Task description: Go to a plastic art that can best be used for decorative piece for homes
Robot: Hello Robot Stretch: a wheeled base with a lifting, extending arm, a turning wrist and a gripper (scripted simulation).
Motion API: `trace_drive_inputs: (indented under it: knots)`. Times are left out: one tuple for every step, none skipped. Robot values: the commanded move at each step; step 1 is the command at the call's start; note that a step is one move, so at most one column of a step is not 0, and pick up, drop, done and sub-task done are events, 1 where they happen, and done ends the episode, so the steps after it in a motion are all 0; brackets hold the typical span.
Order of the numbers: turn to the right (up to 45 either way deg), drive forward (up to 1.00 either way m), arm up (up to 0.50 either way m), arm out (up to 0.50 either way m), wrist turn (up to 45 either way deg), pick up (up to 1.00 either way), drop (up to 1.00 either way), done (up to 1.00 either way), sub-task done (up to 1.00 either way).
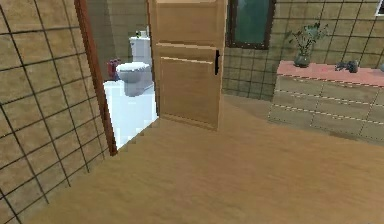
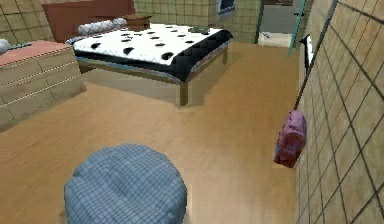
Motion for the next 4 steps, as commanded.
trace_drive_inputs:
  knots:
    - [-6.0,0.0,0.0,0.0,0.0,0.0,0.0,0.0,0.0]
    - [0.0,1.0,0.0,0.0,0.0,0.0,0.0,0.0,0.0]
    - [0.0,0.9,0.0,0.0,0.0,0.0,0.0,0.0,0.0]
    - [-33.0,0.0,0.0,0.0,0.0,0.0,0.0,0.0,0.0]
